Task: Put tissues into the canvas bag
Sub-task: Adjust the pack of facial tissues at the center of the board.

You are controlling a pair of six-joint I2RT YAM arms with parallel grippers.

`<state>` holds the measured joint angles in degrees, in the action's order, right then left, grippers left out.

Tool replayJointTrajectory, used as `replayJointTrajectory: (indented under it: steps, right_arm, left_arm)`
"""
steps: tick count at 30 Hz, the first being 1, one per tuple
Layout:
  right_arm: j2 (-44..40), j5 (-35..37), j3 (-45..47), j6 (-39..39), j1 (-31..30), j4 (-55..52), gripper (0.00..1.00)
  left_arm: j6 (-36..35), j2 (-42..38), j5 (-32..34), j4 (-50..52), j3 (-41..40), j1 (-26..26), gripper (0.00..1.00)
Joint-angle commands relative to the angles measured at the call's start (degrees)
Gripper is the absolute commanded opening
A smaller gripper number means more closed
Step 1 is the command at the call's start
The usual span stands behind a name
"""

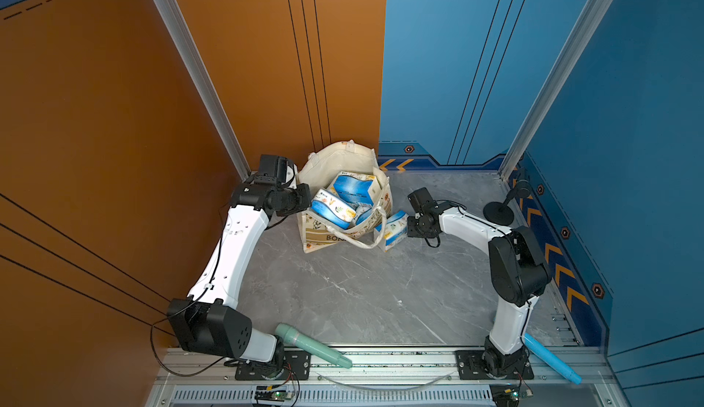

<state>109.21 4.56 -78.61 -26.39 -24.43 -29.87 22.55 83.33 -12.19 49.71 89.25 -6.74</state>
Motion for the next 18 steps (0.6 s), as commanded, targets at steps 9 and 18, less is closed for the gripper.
replayJointTrajectory:
  steps: [9,18]
  right_arm:
    - [-5.99,-5.82,1.47,-2.44,1.65,5.03,0.80]
    - [-11.81,-5.01,7.61,-7.95,-5.51,8.85,0.91]
  left_arm:
    - [-0.36,-1.15,-1.22,-1.90,0.48,0.96,0.00]
    - [-0.46,-0.14,-1.79,-1.85,1.64,0.77,0.00]
